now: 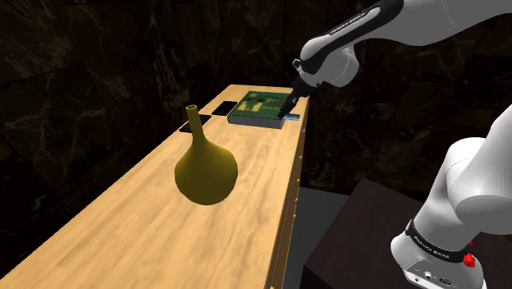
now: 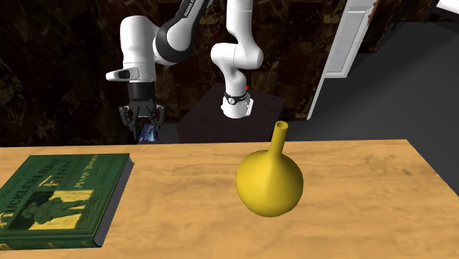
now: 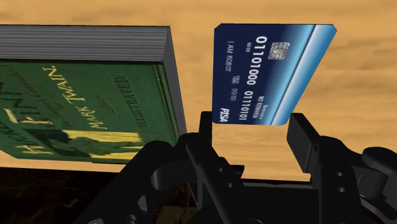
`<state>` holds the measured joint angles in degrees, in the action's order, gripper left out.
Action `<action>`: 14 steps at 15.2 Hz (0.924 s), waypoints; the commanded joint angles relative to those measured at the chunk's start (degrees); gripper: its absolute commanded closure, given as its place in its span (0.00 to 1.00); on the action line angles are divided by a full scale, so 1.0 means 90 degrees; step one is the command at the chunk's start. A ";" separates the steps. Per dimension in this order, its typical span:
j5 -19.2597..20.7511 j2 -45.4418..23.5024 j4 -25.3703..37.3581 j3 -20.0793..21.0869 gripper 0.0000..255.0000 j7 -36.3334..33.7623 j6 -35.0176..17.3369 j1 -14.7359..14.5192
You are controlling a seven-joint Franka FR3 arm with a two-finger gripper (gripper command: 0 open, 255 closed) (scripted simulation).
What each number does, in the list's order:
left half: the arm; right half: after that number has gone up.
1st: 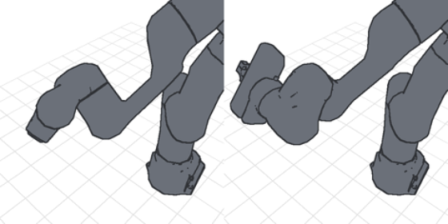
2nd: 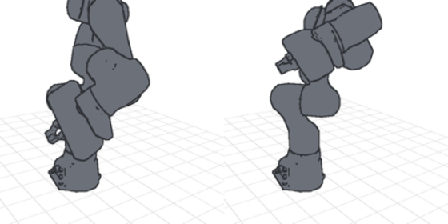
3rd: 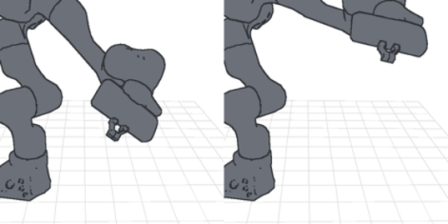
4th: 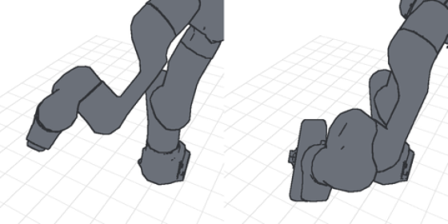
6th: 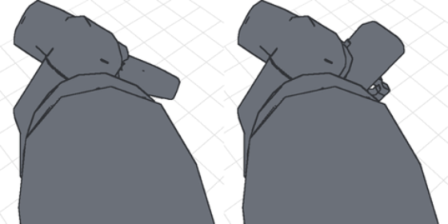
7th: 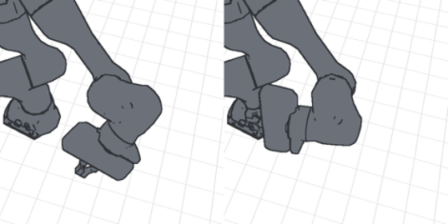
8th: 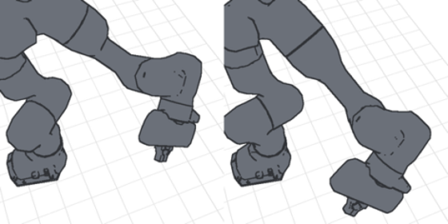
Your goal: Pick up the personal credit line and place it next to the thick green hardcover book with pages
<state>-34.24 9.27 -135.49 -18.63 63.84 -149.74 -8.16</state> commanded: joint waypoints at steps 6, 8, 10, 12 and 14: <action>-0.0788 -0.0417 -0.0133 -0.0113 1.00 0.0757 -0.0399 -0.0176; -0.1050 -0.0542 -0.0160 -0.0134 1.00 0.0999 -0.0499 -0.0222; -0.1330 -0.0674 -0.0178 -0.0148 1.00 0.1256 -0.0591 -0.0262; -0.1626 -0.0812 -0.0186 -0.0155 1.00 0.1526 -0.0673 -0.0296; -0.1937 -0.0956 -0.0184 -0.0153 1.00 0.1808 -0.0745 -0.0321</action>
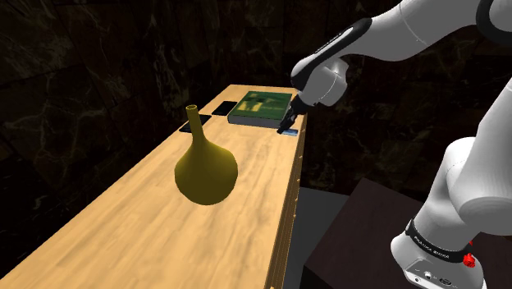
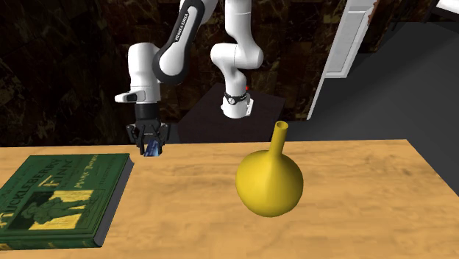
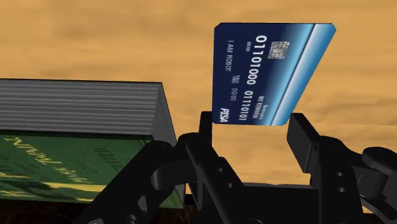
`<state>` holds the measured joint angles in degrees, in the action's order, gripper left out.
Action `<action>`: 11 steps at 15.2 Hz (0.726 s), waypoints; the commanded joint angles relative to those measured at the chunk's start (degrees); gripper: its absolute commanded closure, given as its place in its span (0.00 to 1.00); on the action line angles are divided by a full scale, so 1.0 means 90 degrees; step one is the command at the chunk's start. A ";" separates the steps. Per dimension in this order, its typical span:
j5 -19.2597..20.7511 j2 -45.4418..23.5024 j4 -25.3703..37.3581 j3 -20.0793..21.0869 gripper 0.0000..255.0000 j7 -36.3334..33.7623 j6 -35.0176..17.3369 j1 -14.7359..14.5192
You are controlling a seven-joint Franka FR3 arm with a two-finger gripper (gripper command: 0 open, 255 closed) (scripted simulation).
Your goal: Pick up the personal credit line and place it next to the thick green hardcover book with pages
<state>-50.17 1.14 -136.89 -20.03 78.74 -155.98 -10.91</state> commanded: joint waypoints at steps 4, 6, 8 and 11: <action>-0.0695 -0.0297 -0.0008 0.0029 1.00 0.0631 -0.0149 -0.0033; -0.0695 -0.0297 -0.0008 0.0030 1.00 0.0631 -0.0149 -0.0033; -0.0695 -0.0297 -0.0008 0.0030 1.00 0.0631 -0.0149 -0.0033; -0.0694 -0.0297 -0.0007 0.0030 1.00 0.0629 -0.0149 -0.0032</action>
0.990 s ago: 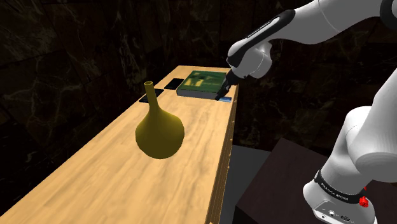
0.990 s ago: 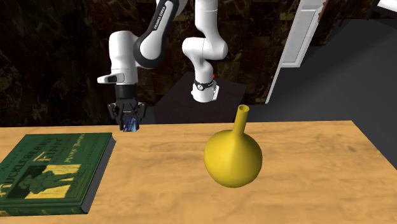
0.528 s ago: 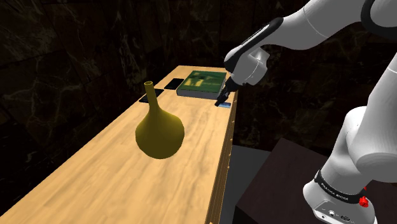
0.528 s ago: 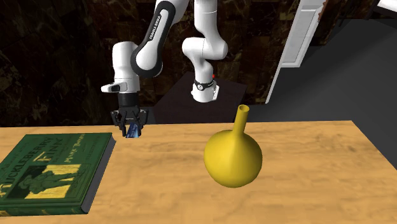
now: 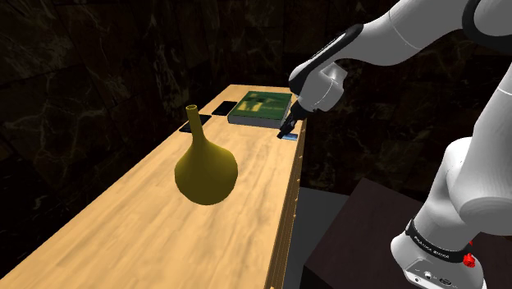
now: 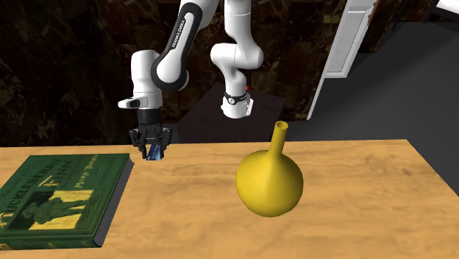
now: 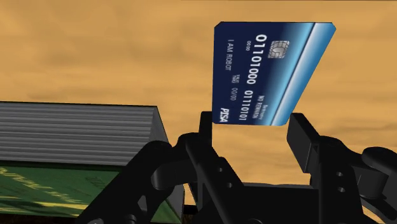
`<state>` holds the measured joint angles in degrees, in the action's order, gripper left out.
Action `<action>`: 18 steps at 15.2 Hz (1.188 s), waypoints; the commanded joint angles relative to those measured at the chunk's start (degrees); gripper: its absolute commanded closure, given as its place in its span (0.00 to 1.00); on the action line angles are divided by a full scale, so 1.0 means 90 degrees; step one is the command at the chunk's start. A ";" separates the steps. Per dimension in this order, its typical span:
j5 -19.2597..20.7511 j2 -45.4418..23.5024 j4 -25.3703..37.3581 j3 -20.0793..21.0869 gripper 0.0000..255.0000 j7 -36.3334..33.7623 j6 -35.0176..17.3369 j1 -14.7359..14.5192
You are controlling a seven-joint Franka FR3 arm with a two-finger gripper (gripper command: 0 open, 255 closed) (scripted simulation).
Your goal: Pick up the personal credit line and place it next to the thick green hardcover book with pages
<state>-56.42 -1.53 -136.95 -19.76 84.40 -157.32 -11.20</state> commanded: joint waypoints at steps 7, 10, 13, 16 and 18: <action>0.0358 0.0264 -0.0133 -0.0051 0.00 -0.0259 0.0055 0.0028; 0.1363 0.0989 -0.0444 -0.0113 0.00 -0.0986 0.0281 0.0209; 0.1358 0.0988 -0.0444 -0.0091 0.00 -0.0983 0.0283 0.0231; 0.1358 0.0988 -0.0444 -0.0091 0.00 -0.0983 0.0283 0.0231; 0.1358 0.0988 -0.0444 -0.0091 0.00 -0.0983 0.0283 0.0231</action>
